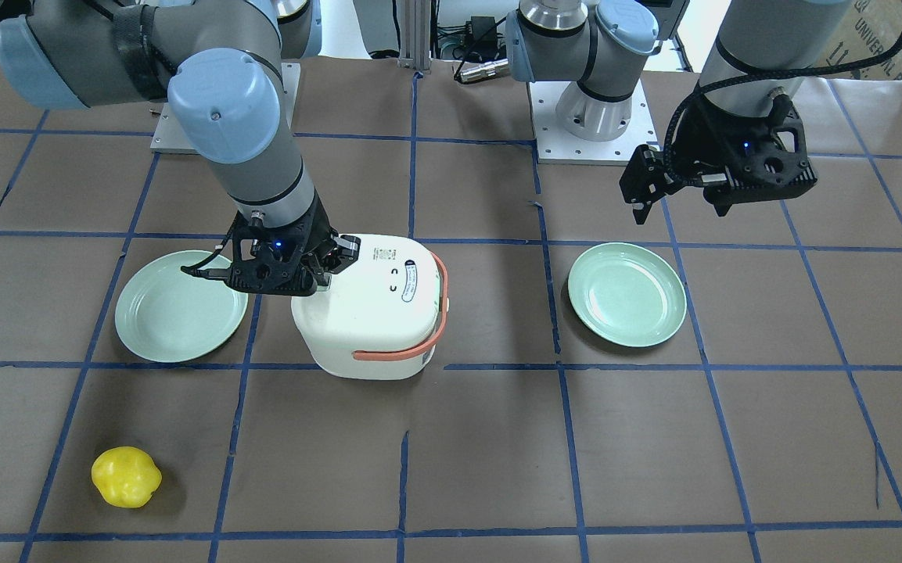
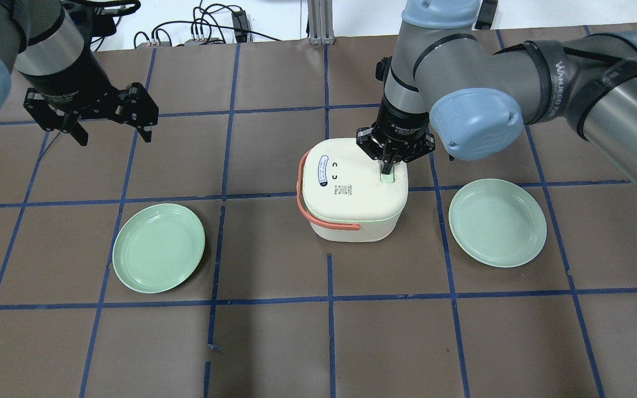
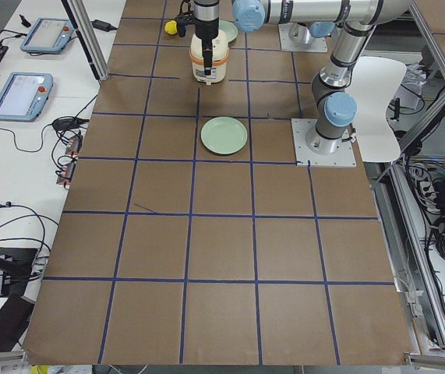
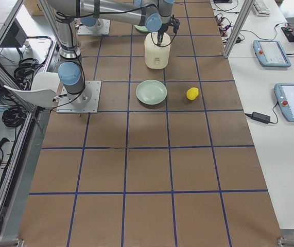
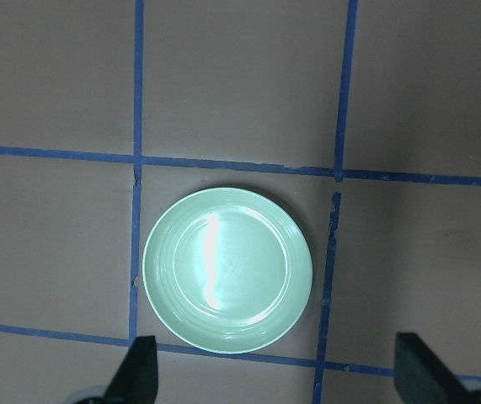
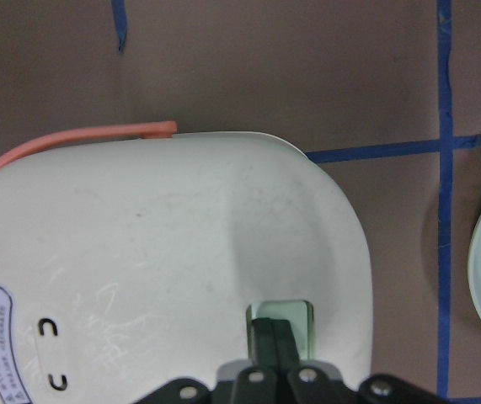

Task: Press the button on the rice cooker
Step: 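Press down on the pale green button with the right gripper, then lift the right gripper off the button as the lid pops open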

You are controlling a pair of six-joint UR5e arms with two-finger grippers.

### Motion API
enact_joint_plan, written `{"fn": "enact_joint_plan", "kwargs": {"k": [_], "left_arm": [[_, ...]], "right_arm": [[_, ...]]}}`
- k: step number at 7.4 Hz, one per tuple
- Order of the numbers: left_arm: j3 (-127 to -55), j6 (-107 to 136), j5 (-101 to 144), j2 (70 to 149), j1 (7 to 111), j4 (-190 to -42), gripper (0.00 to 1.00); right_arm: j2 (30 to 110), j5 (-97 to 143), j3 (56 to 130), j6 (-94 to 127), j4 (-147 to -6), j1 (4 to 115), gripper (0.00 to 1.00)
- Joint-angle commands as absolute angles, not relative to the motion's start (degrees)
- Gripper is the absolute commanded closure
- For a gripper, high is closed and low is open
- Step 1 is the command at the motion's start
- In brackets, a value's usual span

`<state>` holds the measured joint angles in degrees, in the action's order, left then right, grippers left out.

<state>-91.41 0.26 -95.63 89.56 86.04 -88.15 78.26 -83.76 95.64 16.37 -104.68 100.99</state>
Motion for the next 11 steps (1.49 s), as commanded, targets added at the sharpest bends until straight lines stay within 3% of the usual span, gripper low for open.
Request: {"fn": "enact_joint_plan", "kwargs": {"k": [1,2,5,8,11], "left_arm": [[-91.4,0.3,-95.6,89.6,86.0,-88.2,0.0],[-91.4,0.3,-95.6,89.6,86.0,-88.2,0.0],[-91.3,0.3,-95.6,89.6,86.0,-88.2,0.0],[-91.4,0.3,-95.6,89.6,86.0,-88.2,0.0],[-91.4,0.3,-95.6,89.6,86.0,-88.2,0.0]], "right_arm": [[78.2,-83.7,95.5,16.6,-104.8,101.0,0.97],[78.4,-83.8,95.0,16.7,-104.7,101.0,0.96],[80.3,-83.8,91.9,16.7,-103.6,101.0,0.58],[78.1,-84.0,79.1,15.6,-91.8,97.9,0.47],[79.8,-86.7,77.8,8.0,-87.9,94.0,0.43]]}}
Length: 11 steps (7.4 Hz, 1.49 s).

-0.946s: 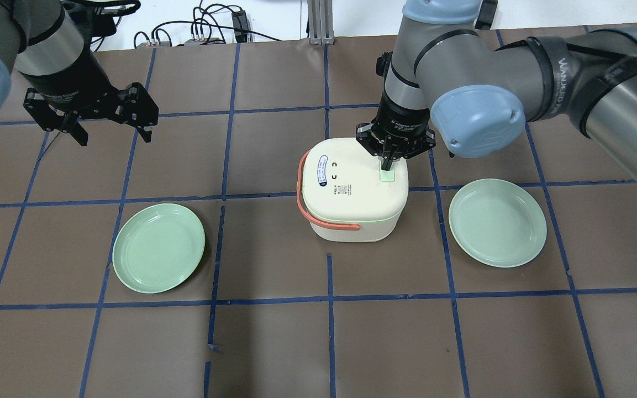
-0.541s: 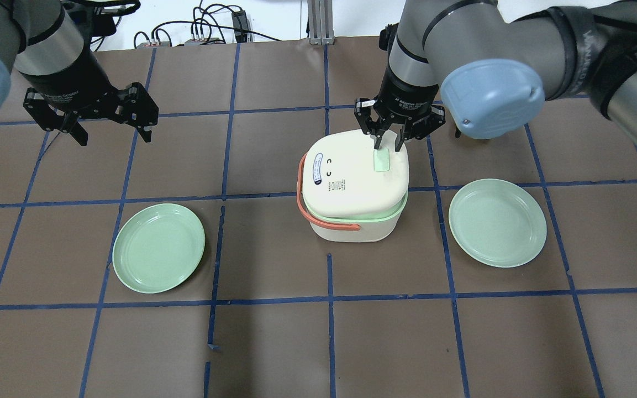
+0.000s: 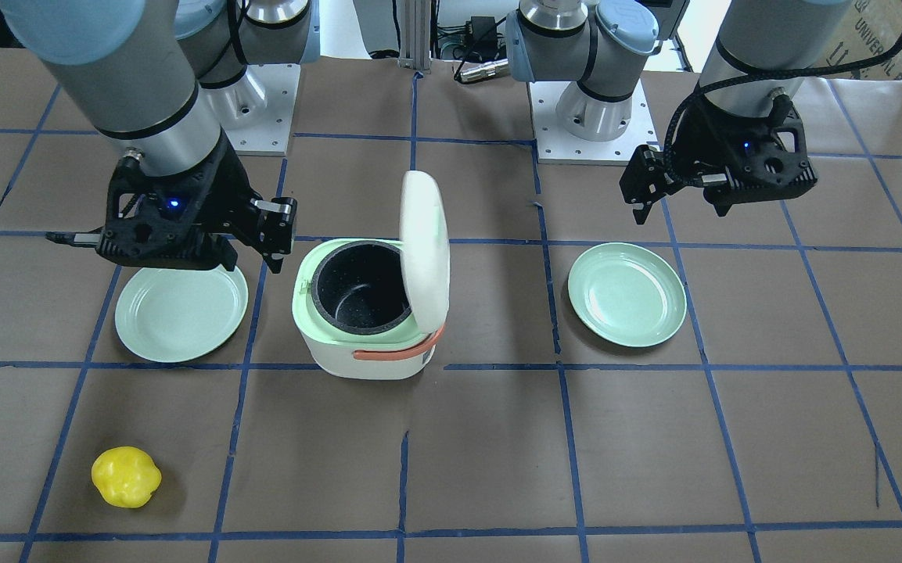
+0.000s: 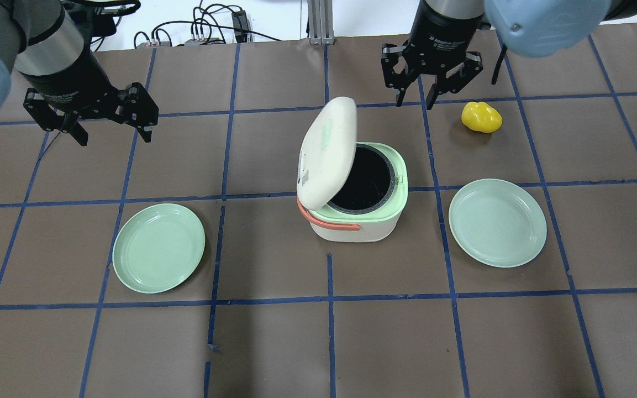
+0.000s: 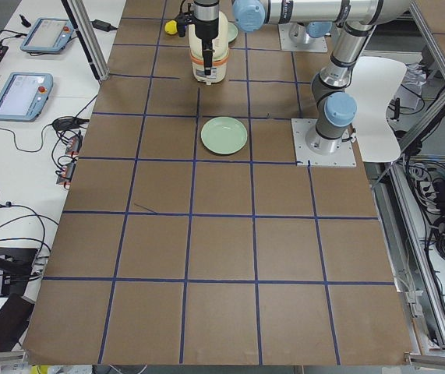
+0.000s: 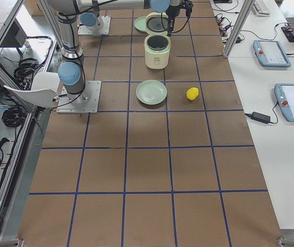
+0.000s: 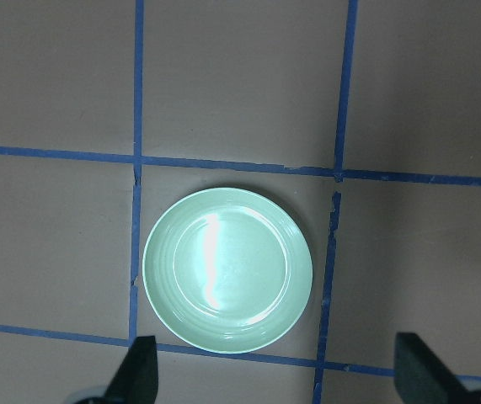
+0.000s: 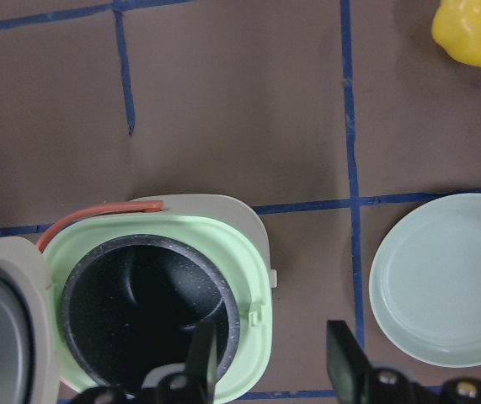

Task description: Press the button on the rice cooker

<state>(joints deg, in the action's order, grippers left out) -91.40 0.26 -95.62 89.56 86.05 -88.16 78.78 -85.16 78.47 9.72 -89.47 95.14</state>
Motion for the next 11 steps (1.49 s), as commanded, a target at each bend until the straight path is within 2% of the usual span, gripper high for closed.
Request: {"fn": "enact_joint_plan", "kwargs": {"k": [1,2,3,4,8,11], "left_arm": [[-91.4,0.3,-95.6,89.6,86.0,-88.2,0.0],[-91.4,0.3,-95.6,89.6,86.0,-88.2,0.0],[-91.4,0.3,-95.6,89.6,86.0,-88.2,0.0],[-91.4,0.3,-95.6,89.6,86.0,-88.2,0.0],[-91.4,0.3,-95.6,89.6,86.0,-88.2,0.0],[-91.3,0.3,-95.6,89.6,86.0,-88.2,0.0]], "right_arm": [[81.9,-88.7,78.3,7.6,-84.9,94.0,0.43],[83.4,-91.3,78.7,1.3,-84.6,93.2,0.35],[85.3,-95.1,78.7,-1.5,-84.7,92.2,0.11],[86.0,-94.7,79.0,-2.1,-84.3,91.0,0.02],[88.7,-90.5,83.8,-3.9,-83.3,90.2,0.01],[88.8,-90.7,84.1,-1.8,-87.5,90.2,0.01]]}}
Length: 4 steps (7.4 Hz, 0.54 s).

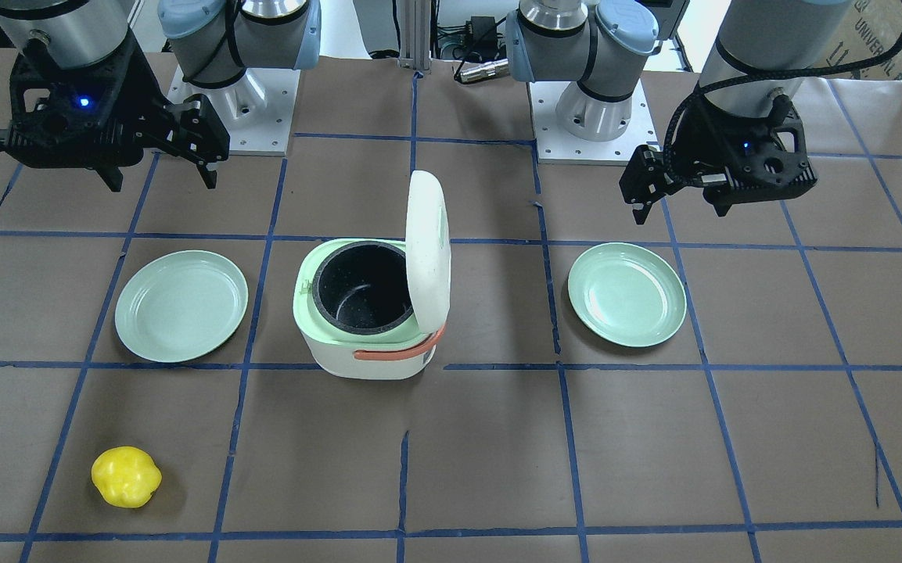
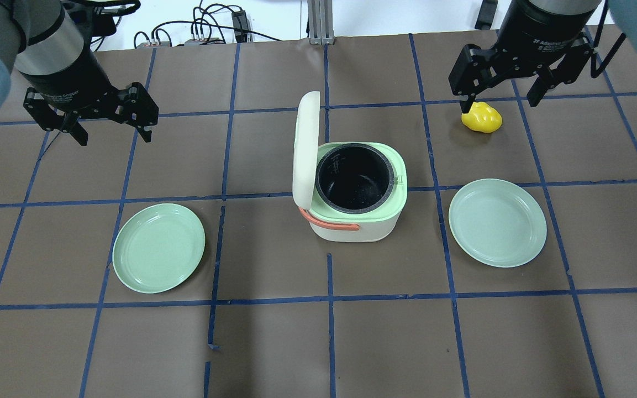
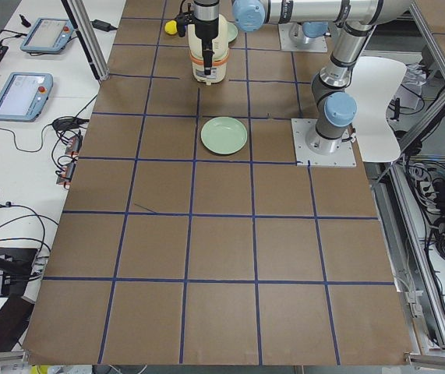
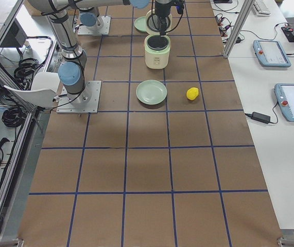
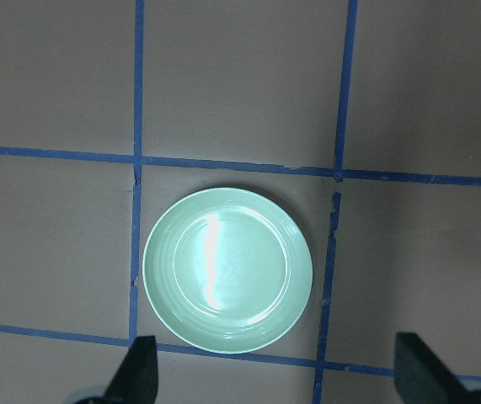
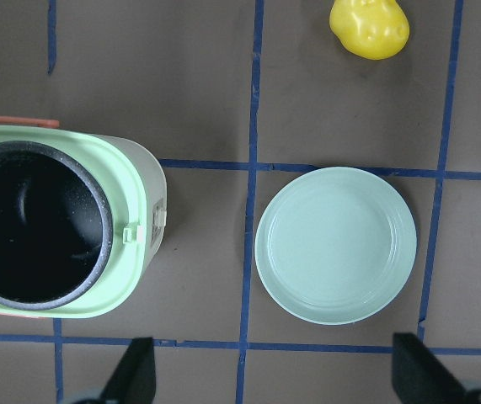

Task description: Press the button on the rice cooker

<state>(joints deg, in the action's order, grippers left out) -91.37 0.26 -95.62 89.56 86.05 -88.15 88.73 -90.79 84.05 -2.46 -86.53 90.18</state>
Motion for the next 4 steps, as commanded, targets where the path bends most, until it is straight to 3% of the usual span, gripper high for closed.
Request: {"fn": "enact_joint_plan", "kwargs": {"k": [1,4], "left_arm": [[-91.4,0.3,-95.6,89.6,86.0,-88.2,0.0],[-91.4,0.3,-95.6,89.6,86.0,-88.2,0.0]], "right_arm": [[88.9,-90.7,84.2,-1.8,-87.2,90.2,0.01],[88.7,-90.4,84.2,-1.8,-87.3,90.2,0.0]]}}
